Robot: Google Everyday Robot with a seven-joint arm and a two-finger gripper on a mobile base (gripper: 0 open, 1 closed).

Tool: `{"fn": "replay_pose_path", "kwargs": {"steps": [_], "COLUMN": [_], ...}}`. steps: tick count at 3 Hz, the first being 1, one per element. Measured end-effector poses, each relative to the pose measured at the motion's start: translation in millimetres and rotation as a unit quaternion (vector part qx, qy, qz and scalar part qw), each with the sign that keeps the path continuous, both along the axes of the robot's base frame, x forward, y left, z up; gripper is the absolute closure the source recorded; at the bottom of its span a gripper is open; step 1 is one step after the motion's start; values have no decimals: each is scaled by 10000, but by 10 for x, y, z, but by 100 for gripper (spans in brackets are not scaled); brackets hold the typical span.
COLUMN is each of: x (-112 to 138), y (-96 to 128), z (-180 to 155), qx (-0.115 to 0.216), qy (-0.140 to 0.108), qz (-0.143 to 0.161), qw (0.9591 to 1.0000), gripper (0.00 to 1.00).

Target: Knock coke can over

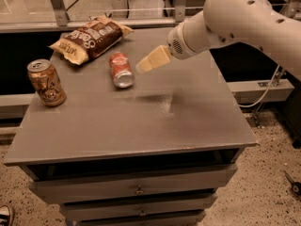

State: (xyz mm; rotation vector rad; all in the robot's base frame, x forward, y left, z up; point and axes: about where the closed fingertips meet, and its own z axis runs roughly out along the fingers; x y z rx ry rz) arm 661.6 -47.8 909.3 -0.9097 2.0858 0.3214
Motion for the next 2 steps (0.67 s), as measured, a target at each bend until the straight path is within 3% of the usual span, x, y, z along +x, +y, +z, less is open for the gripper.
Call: {"fn": "replay_pose_path", "kwargs": {"steps": [1,2], "x": [-118,-307], "y": [-293,-540], "z": [-35,-18], "qx": [284,783], "qy": [142,229], "qz": [243,859], "qw": [9992,9930], "gripper": [0,0]}}
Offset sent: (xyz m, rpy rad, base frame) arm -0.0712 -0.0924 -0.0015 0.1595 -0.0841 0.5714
